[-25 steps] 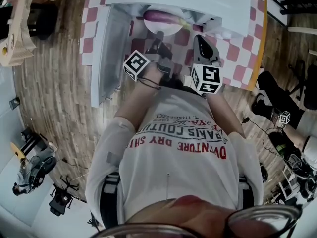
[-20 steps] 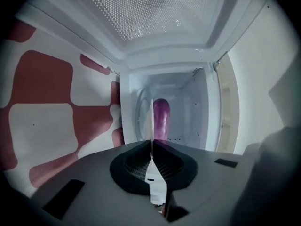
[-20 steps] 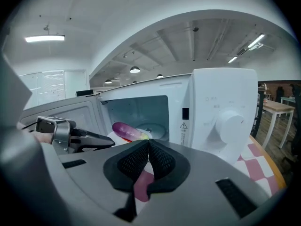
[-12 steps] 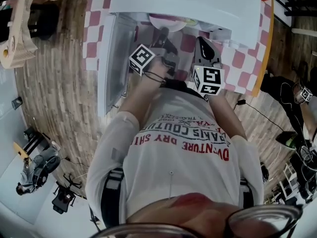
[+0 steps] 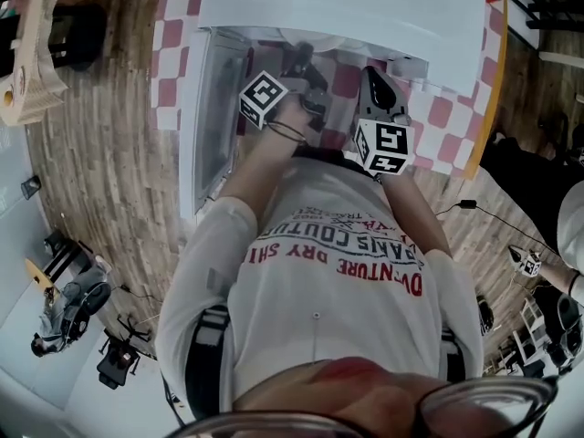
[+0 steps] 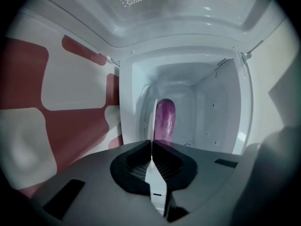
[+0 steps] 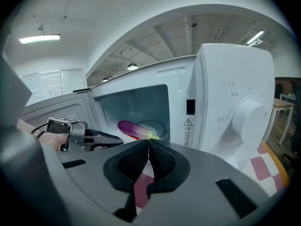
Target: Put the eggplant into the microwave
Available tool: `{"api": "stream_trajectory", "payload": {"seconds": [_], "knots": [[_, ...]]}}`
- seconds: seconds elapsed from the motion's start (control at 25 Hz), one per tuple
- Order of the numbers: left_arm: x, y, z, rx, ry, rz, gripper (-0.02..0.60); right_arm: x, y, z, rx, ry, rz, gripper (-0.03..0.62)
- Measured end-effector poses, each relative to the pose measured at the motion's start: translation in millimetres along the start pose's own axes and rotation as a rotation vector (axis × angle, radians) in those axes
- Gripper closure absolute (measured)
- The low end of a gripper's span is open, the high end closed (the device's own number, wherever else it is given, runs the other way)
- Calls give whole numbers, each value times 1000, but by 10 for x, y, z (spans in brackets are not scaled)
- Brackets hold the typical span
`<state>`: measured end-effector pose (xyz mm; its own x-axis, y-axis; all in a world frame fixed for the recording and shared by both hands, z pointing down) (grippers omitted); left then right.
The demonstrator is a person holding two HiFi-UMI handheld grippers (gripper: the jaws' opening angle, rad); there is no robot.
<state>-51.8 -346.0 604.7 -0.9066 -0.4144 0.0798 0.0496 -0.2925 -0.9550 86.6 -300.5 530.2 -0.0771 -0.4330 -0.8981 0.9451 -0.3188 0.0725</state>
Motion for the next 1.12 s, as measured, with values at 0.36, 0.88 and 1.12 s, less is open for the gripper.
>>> {"api": "stream_trajectory", "payload": {"seconds": [0.36,0.88,1.12], "knots": [[55,-25,113,29,-14,13,549,40,7,131,-2,-2,-1,568],[85,8,126,155,-19,147,548,97,-34,188,7,2,3,568],[36,142,145,175,-57,278,395,96,-6,143,-3,3,6,568]]}}
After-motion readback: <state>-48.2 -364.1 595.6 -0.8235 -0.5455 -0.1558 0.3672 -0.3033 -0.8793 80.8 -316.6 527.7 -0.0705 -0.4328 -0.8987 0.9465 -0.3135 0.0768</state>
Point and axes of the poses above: the fingertips, and each gripper's own axes: z forward along the fingers, y to its right, x out of its top, the point moved 2 cm from there along -z, backward along the fingers, and after that the axes turned 2 degrees about -z, right-handed, at the moved point
